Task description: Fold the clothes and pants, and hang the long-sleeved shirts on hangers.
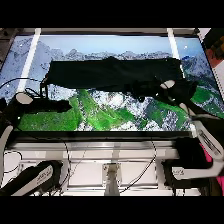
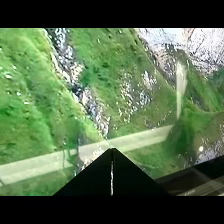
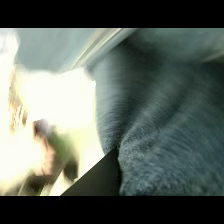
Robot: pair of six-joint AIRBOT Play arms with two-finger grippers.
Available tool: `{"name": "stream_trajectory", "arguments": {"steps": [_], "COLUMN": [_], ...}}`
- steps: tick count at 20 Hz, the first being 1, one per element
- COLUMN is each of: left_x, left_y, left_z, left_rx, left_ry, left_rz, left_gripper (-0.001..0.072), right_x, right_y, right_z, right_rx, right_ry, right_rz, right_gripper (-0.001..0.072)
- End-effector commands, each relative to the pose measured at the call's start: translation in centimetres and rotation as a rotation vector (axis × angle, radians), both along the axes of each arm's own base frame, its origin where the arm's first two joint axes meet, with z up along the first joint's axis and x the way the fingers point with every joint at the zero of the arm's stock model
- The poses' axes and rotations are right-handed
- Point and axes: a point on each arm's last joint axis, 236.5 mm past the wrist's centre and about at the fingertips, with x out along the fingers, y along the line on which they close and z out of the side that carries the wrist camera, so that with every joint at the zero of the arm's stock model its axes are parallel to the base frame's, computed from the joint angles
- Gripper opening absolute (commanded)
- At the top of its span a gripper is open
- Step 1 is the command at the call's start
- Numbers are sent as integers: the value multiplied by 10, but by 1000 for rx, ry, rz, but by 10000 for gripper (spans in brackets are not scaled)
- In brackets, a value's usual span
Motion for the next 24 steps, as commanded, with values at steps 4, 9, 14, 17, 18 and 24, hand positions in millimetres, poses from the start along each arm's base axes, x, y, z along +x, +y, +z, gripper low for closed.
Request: {"name": "stream_trajectory", "arguments": {"steps": [4,9,14,17,18,24], "left_x": [5,5,3,3,3,9], "left_y": [2,0,-3,-3,-3,-61], "left_z": [1,2,2,2,2,37], "left_rx": [6,-5,-6,-7,-7,-232], "left_ry": [-19,-18,-14,-13,-14,-66], "left_rz": [14,16,5,5,5,-26], "left_gripper": [10,10,9,10,10,40], "right_x": [-82,-58,-10,21,36,149], "right_y": [-34,-153,-111,-50,-41,-78], "right_z": [220,156,100,85,73,80], "right_rx": [-122,-547,-401,-221,-225,-310], "right_ry": [-455,-248,-169,-192,-206,-501], "right_rz": [168,-4,79,99,70,-319], "right_gripper": [16,17,16,18,19,511]}}
